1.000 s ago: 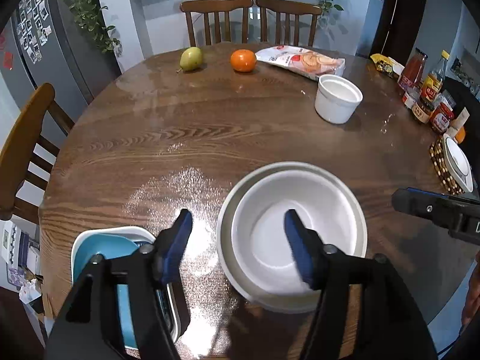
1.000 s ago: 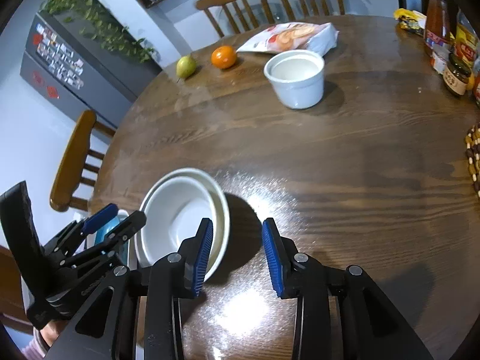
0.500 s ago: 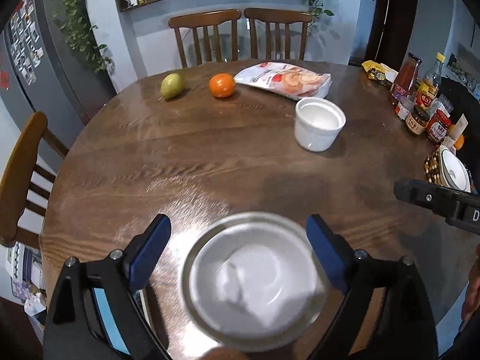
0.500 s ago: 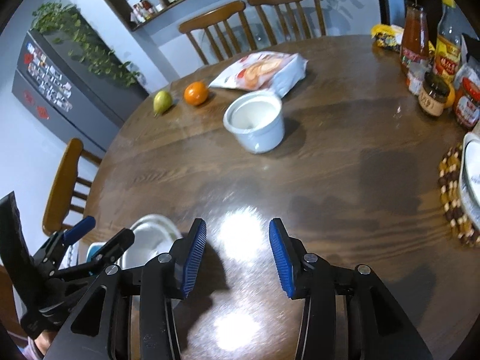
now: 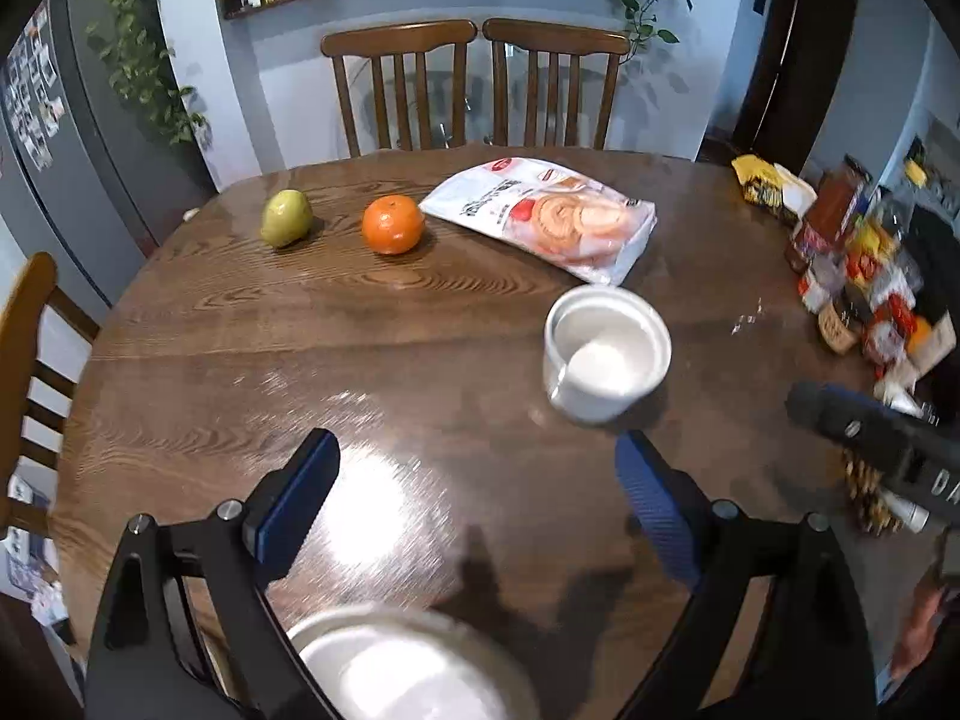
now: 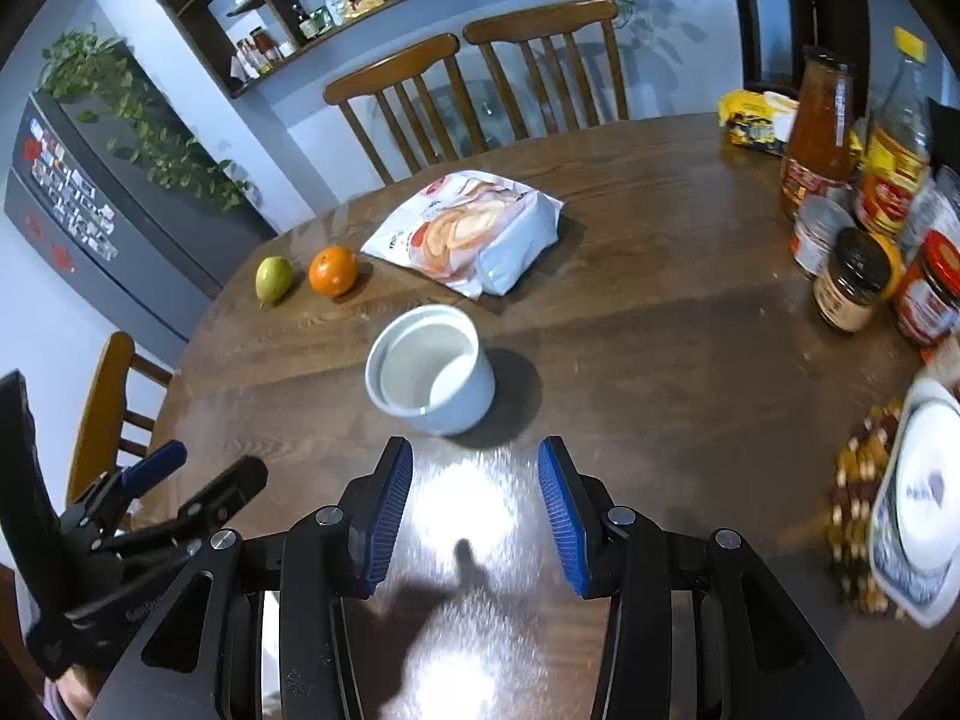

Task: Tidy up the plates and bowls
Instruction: 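Move right tool to the small white ramekin and grasp its rim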

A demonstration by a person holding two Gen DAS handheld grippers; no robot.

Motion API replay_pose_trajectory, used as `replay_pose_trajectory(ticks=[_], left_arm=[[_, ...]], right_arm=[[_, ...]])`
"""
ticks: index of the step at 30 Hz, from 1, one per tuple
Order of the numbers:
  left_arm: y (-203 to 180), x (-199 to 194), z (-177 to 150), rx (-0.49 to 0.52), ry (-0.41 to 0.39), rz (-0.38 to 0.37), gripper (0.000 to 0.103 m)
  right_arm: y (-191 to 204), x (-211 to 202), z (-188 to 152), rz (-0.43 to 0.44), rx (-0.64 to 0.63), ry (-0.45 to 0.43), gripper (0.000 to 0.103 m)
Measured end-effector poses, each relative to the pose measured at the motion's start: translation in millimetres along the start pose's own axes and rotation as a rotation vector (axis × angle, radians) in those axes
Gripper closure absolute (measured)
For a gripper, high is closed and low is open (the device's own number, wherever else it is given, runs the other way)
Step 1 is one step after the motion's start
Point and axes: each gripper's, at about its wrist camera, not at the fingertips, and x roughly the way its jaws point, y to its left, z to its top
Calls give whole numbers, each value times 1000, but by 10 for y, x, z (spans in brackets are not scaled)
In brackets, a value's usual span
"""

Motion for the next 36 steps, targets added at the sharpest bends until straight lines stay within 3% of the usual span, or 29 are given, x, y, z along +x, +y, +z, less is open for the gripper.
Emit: replay_pose_trajectory(ticks=[8,17,23,32,34,36], left_arm=[[-200,564,237,22,56,55,12],[-280,863,262,4,100,29,29],[-336,965,286,20,114,27,48],[-421,1052,298,57,121,19,77],[-451,1053,305,65,117,11,89],[-493,1061,301,79,115,17,90]], right_arm=[[-129,636,386,61,25,85,59],[-189,1084,487,155,41,147,58],[-182,1143,484,179,33,160,60],[-185,1250,493,165,27,178,81],[-196,1259,488,157,24,178,84],[-213,1264,487,162,30,177,85]])
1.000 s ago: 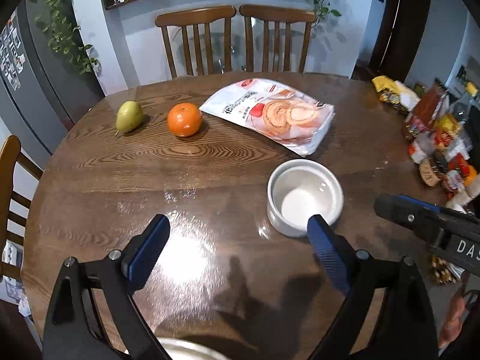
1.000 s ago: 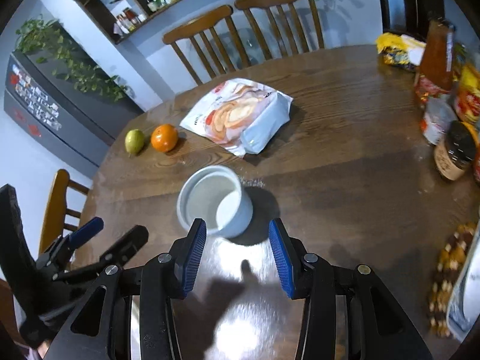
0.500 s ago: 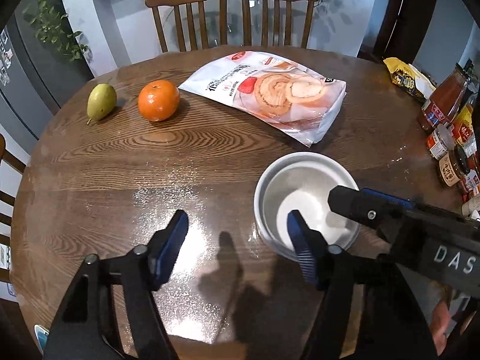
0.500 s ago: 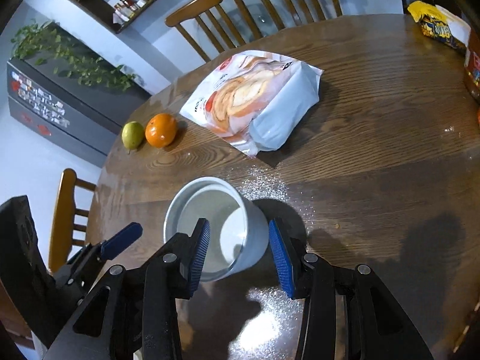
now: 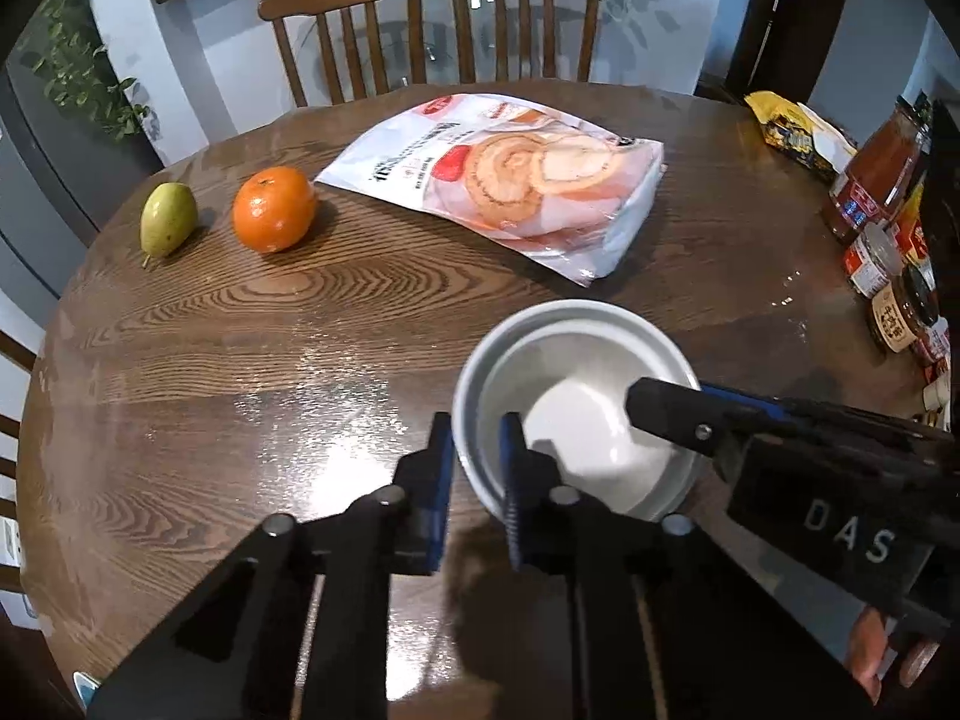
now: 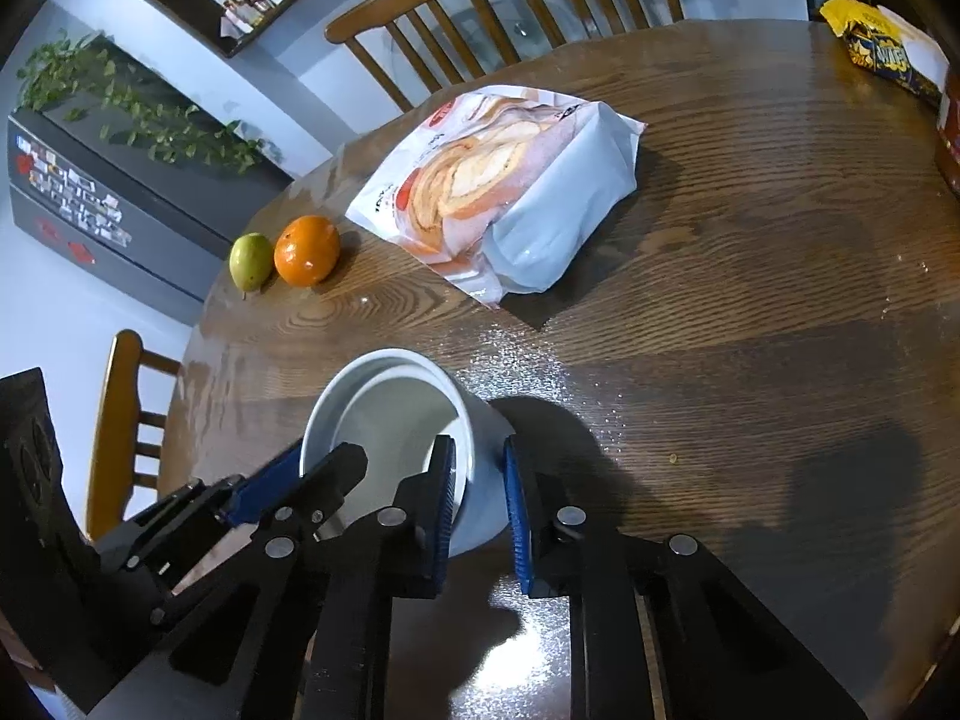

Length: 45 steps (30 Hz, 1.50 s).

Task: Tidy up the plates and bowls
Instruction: 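Move right tool to the small white ramekin and grasp its rim, then carry the white ramekin with right tool while left tool grips the nested bowls' rim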

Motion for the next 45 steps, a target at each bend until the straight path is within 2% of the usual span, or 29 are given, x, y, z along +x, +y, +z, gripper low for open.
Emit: replay_pose_trajectory(ticks=[22,31,34,38,45], left_arm=[[-29,-79,-24,-3,-35,9,92],[3,-30,-47,-4,-22,24,92],[26,-6,-45,-13,-15,21,92],[36,1,-44,-6,-16,17,92],[48,38,-45,-5,-14,11,91]], right_arm=[[47,-121,-70,-14,14,-54,91],[128,-79,-65,-45,-2,-28,90],[169,-27,-31,-56,-18,-11,86],[188,50,-24,-88,-32,0,86],[134,157,-22,-90,-15,24,85]])
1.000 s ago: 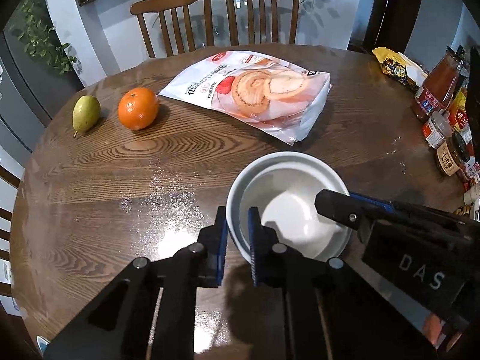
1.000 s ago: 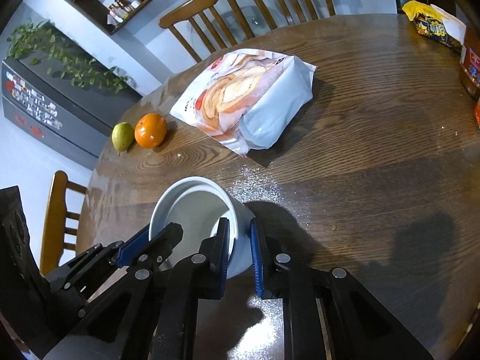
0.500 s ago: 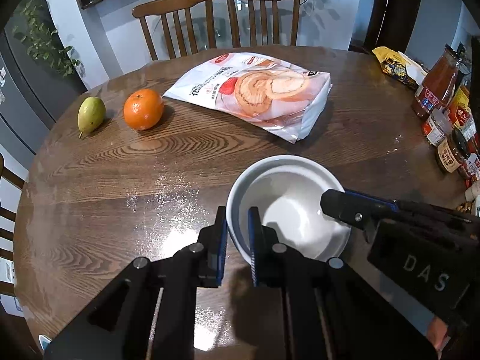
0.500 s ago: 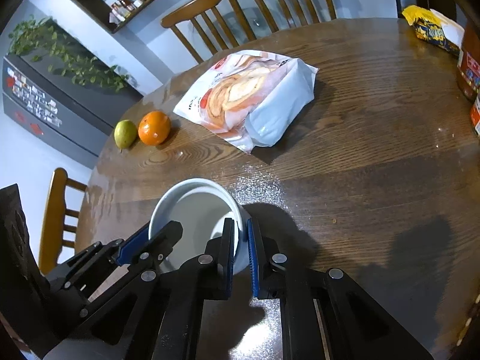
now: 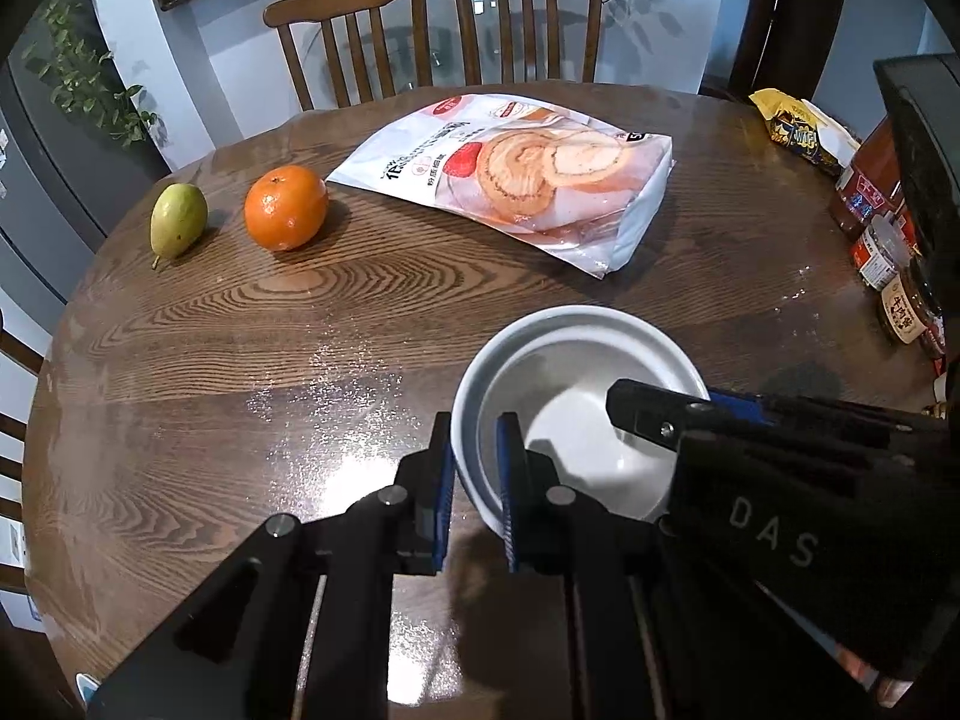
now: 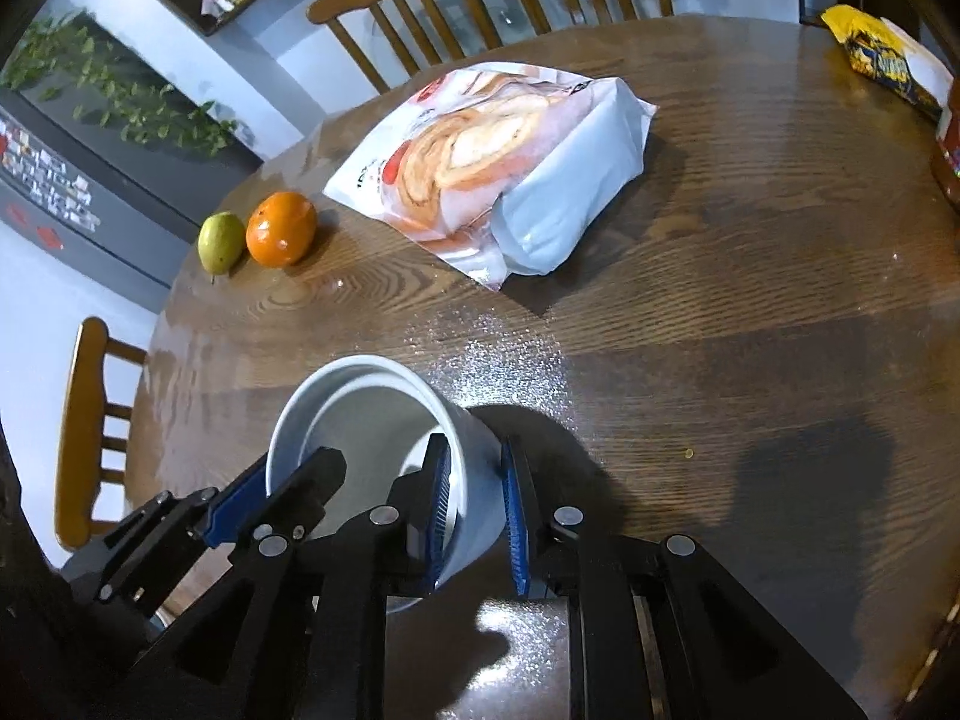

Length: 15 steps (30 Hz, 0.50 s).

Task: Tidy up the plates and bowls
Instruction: 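Carry the white ramekin with right tool while left tool grips the nested bowls' rim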

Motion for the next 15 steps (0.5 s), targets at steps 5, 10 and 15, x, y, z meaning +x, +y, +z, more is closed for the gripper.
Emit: replay_pose_trajectory(ticks=[5,10,15], left_arm=[[20,12,3,-11,1,-15,92],[-1,-10,-12,-1,-11,-12,92],[-8,-40,-19,-2,-15,-23,93]], right_arm=[[-25,-13,-22,15,7,-16,85],[-21,-31,-45,12,4,-32,85],[-44,-56,-65,18,12,-37,86]])
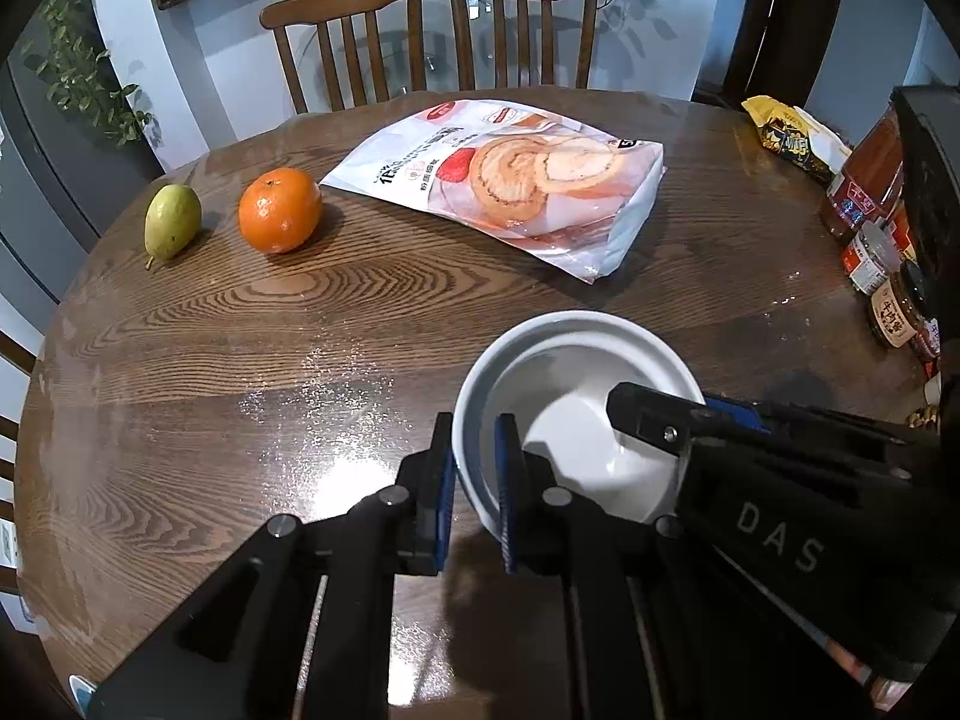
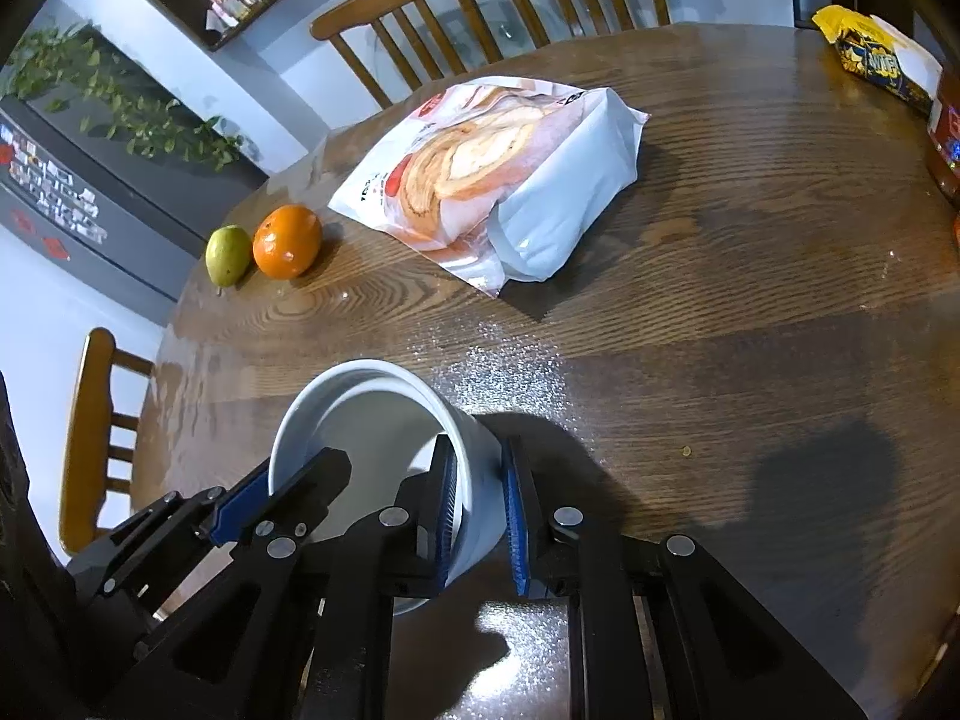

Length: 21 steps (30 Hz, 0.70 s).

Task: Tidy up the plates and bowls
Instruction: 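Carry the white ramekin with right tool while left tool grips the nested bowls' rim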

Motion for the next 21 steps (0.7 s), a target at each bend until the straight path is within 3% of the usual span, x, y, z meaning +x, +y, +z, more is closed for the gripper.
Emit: replay_pose_trajectory(ticks=[9,21], left_arm=[[-33,-176,-5,11,-43,-3,97],[-76,-567,-123,44,-116,19,94]], right_arm=[[-1,-136,-47,18,4,-32,87],[101,-508,-193,44,-13,-95,88]])
